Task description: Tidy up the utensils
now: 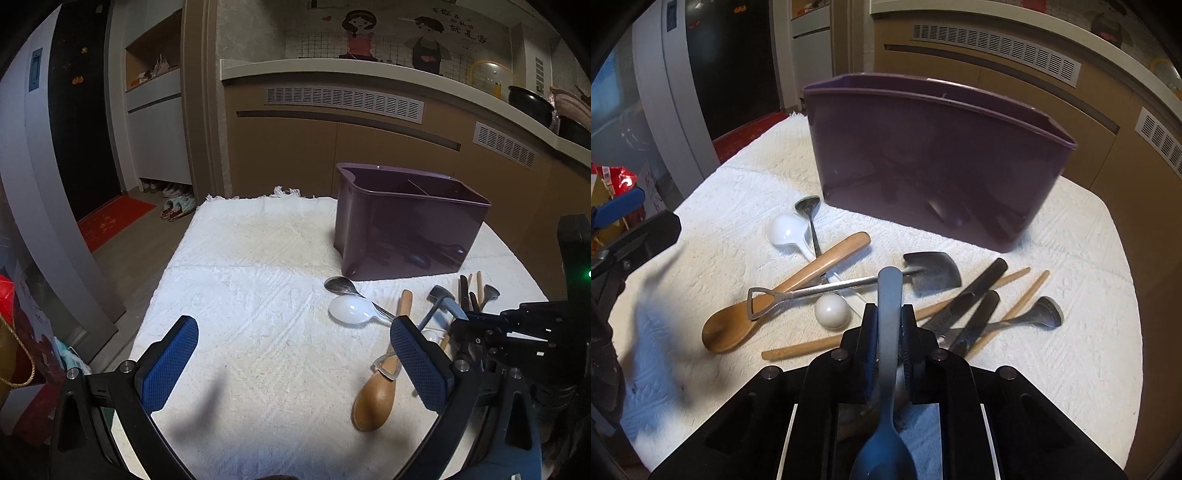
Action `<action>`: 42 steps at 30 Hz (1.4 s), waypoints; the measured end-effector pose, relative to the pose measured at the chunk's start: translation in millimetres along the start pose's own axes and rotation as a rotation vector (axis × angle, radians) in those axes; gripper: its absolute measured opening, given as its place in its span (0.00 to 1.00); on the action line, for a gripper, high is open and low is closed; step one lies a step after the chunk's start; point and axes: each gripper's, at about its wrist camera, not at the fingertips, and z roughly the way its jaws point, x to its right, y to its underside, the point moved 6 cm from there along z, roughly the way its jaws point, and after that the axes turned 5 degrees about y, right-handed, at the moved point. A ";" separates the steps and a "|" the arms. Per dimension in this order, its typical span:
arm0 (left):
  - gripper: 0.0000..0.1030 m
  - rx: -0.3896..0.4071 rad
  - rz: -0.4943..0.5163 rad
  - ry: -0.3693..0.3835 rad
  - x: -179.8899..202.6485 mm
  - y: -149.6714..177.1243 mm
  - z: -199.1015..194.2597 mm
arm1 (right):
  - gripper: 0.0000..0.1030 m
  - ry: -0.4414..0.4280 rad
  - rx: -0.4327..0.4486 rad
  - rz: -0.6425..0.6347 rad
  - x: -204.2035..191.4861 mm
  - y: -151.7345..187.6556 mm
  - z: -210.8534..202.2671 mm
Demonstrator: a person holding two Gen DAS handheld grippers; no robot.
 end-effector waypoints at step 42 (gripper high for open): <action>0.34 -0.514 0.599 0.377 177.2 -11.1 150.2 | 0.12 -0.062 0.059 0.307 116.8 54.2 -26.7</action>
